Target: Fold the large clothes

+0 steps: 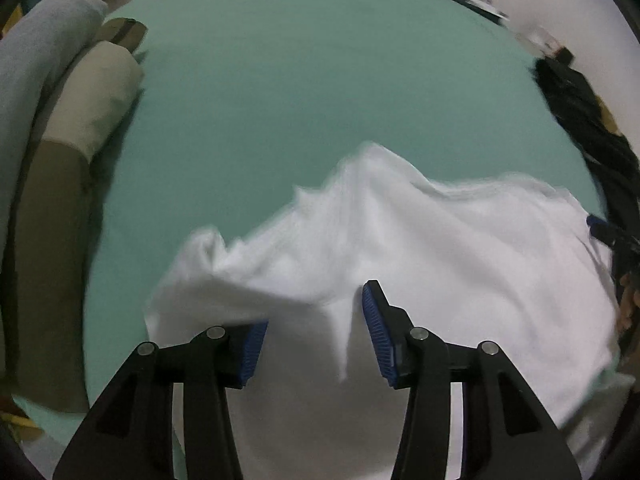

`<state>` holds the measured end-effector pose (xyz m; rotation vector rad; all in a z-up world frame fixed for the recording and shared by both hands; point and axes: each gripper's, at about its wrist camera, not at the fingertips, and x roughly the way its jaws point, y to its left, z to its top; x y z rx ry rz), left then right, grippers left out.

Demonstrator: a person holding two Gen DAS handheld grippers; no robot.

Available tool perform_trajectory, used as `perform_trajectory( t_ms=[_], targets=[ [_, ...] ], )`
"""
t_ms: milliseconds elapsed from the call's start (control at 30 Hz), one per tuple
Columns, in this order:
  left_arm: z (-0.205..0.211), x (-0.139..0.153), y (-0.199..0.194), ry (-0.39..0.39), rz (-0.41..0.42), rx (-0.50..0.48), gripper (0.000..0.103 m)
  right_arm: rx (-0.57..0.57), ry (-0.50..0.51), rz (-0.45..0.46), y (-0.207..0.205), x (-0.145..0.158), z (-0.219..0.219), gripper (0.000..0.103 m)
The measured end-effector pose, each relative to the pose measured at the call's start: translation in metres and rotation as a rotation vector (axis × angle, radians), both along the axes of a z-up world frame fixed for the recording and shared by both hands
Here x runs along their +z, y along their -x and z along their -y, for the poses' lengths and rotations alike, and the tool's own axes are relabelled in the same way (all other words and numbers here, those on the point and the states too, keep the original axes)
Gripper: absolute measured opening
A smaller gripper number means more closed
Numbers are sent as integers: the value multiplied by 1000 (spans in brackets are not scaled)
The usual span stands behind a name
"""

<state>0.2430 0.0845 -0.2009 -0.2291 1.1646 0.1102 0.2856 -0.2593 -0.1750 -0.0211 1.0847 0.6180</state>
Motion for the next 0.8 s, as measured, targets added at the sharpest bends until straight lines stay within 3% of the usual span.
perform_trajectory(
  t_ms=[67,167,267,367,567,667,800],
  targets=[
    [-8,-4,-11,-17,9,11,50,-5,53,-36,-20,-16,-12,69],
    [-21,-4,-27,-53,48,27,50,-22,78,10,-34,-18,-25,71],
    [-38,-3,-36,-114,62,124,50,-29,192,93,-41,-20,-45,72],
    [-51,1,-33,-86,71,198,50,-61,242,154,-46,-20,-57,72],
    [-27,21,0,-59,122,108,50,-127,217,227,-24,4,-41,72],
    [11,28,17,-23,137,13,50,-170,163,209,1,8,-25,72],
    [49,27,8,-26,139,-119,50,-217,159,192,35,12,-9,73]
  ],
)
